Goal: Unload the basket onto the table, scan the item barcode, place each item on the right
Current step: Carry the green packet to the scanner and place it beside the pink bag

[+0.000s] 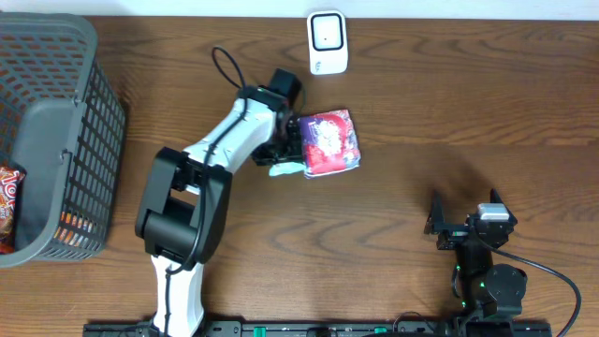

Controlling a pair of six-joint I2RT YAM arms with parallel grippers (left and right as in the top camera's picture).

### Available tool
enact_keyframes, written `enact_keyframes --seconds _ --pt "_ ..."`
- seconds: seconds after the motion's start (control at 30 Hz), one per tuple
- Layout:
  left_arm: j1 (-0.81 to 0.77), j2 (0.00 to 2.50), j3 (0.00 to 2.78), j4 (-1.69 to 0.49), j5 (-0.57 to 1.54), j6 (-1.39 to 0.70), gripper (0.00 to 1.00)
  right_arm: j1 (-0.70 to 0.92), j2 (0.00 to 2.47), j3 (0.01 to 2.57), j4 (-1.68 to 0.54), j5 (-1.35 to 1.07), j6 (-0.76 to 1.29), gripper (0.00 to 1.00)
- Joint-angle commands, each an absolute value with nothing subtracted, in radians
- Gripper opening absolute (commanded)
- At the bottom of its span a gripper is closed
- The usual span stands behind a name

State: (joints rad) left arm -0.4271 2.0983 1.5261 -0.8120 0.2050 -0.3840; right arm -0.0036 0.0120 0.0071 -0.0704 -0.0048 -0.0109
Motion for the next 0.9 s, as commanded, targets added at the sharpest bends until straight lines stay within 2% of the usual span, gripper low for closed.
enact_keyframes --seconds 0.0,0.57,0.77,0.8,0.87 --pt "-0.453 2.092 1.527 -0.799 0.218 -0.359 0.56 0.004 0.006 0.006 -0.074 -0.006 -0.004 0.99" --pt "-0.455 2.090 1.593 -0.692 0.257 -0.359 0.57 0.004 0.006 0.006 -0.074 -0.006 -0.004 0.99" --pt "-0.406 2.049 1.693 -0.744 0.257 -0.327 0.57 0.004 0.006 0.006 -0.074 -0.006 -0.004 0.99" --pt "-0.392 2.032 1.720 -0.757 0.253 -0.317 0.64 0.004 0.006 0.006 -0.074 -0.006 -0.004 0.99" --pt "-0.358 1.991 1.768 -0.770 0.248 -0.302 0.68 0.004 0.006 0.006 -0.074 -0.006 -0.004 0.99"
